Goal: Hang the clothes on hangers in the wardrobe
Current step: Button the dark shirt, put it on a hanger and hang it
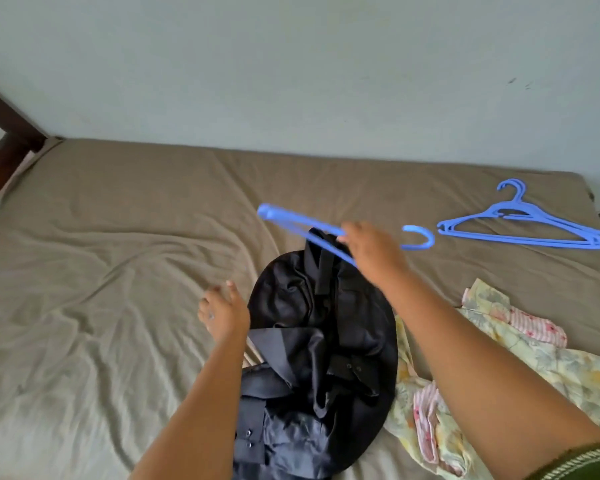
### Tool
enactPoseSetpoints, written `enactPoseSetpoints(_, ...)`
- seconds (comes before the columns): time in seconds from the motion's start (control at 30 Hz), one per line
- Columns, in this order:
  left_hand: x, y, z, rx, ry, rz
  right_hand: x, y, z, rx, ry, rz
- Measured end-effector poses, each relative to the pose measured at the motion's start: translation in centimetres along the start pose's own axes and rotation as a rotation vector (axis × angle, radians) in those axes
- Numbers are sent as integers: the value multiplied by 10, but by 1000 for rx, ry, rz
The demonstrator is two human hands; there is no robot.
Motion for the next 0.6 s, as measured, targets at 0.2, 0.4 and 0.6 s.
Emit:
enactPoseSetpoints(0.2, 114, 11, -4, 197, -432, -237, -31, 11, -35, 15, 242, -247)
enactPoseSetpoints(0.4, 191, 49, -43, 219, -406, -262, 4, 4, -47, -44, 324, -365)
enactPoseSetpoints(0.6, 234, 42, -68, 262, -404, -411, 25, 27, -44, -20, 351, -425)
Point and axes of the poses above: each hand's wrist, its own z-axis away from the middle knuckle, its own x-axis out of the palm, y = z × x, the point moved 7 cm from there along -z, towards the middle knuckle, and after that the axes turned 2 degrees about -z, right-handed, at the moved point
